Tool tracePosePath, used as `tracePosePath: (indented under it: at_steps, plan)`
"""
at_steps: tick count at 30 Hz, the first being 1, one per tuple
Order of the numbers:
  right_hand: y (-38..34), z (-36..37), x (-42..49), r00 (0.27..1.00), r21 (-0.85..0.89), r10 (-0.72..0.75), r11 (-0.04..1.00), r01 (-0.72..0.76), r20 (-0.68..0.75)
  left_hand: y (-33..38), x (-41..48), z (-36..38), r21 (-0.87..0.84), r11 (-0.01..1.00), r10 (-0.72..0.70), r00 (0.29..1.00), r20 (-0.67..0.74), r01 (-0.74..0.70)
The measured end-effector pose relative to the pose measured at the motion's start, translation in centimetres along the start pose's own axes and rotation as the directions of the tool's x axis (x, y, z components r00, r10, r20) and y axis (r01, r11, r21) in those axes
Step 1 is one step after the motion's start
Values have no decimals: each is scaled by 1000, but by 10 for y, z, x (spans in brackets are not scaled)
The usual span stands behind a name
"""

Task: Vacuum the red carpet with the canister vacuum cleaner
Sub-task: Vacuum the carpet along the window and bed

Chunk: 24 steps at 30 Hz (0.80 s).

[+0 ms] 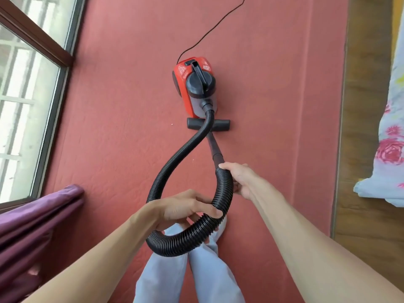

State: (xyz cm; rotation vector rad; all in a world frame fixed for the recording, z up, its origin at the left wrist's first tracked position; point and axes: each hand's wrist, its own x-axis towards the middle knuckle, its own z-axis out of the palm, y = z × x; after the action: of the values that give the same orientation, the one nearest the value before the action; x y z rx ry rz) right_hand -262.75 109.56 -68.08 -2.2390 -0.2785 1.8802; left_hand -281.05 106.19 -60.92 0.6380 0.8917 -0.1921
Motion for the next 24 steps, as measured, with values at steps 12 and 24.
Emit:
tracePosePath:
  at_steps: [12, 24]
  plan:
    - [25, 48, -66, 957, -2, 191, 981, -195, 220, -7, -71, -51, 223, 968, -172, 952, 251, 116]
    - [-6, 73, -58, 982, -220, 41, 976, 0, 185, -48, -96, -19, 99, 985, 156, 973, -168, -140]
